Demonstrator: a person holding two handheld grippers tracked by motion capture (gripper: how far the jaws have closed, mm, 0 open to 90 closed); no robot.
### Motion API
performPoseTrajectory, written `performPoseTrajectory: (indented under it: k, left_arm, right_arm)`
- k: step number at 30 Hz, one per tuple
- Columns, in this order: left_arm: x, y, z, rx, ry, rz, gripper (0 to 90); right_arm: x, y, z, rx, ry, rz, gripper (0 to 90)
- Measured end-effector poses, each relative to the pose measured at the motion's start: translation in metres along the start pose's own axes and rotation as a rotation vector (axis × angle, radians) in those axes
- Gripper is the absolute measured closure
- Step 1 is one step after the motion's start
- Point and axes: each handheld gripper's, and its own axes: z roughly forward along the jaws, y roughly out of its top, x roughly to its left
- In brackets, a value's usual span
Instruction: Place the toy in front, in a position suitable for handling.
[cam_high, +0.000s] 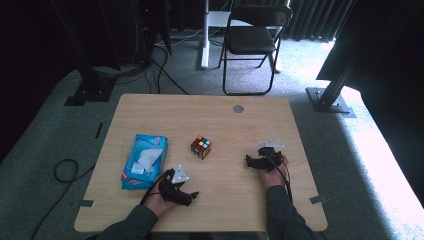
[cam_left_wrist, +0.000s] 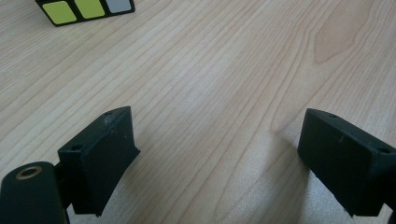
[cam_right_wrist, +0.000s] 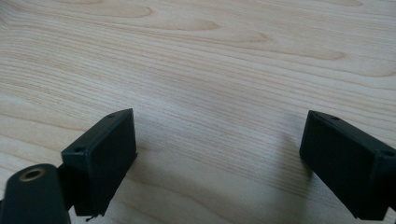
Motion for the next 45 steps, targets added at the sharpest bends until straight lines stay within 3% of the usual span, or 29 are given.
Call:
performPoseTrajectory:
  k: [11,15,19,25,27,29,32,34,39,45]
  left_arm:
    - [-0.002,-0.001,-0.001,-0.002,0.015,-0.012,11.3]
    - [-0.003,-0.002,-0.004,-0.008,0.024,-0.021,17.3]
    - [-0.004,-0.002,-0.009,-0.001,0.044,-0.029,34.0]
    - [0.002,-0.002,-0.015,-0.025,0.063,-0.077,43.1]
    - [0.002,-0.002,-0.015,-0.01,0.078,-0.068,44.0]
    - [-0.002,-0.002,-0.014,0.018,0.115,-0.027,44.9]
    - [-0.002,-0.002,-0.015,0.022,0.125,-0.032,44.7]
    - [0.0,-0.003,-0.016,0.022,0.134,-0.046,44.7]
    - [0.011,-0.01,-0.024,0.034,0.175,-0.134,42.9]
    - [0.022,-0.017,-0.031,0.047,0.223,-0.205,41.1]
  right_arm:
    - [0.001,0.0,0.0,0.001,-0.004,0.005,10.8]
    - [0.001,0.0,0.0,0.001,-0.004,0.005,10.7]
    - [0.001,0.0,-0.001,0.001,0.004,-0.003,10.7]
    - [0.001,-0.001,-0.001,0.001,0.007,-0.005,10.8]
    - [0.0,0.0,-0.001,0.001,0.013,-0.012,11.9]
    - [0.001,0.0,-0.001,0.002,0.018,-0.015,13.2]
    - [0.001,-0.001,-0.001,0.001,0.018,-0.015,13.3]
    - [0.001,-0.001,-0.002,0.001,0.018,-0.015,13.4]
    - [0.001,0.001,-0.004,0.016,0.024,-0.024,19.3]
    - [0.006,0.005,-0.006,0.026,0.076,-0.031,27.0]
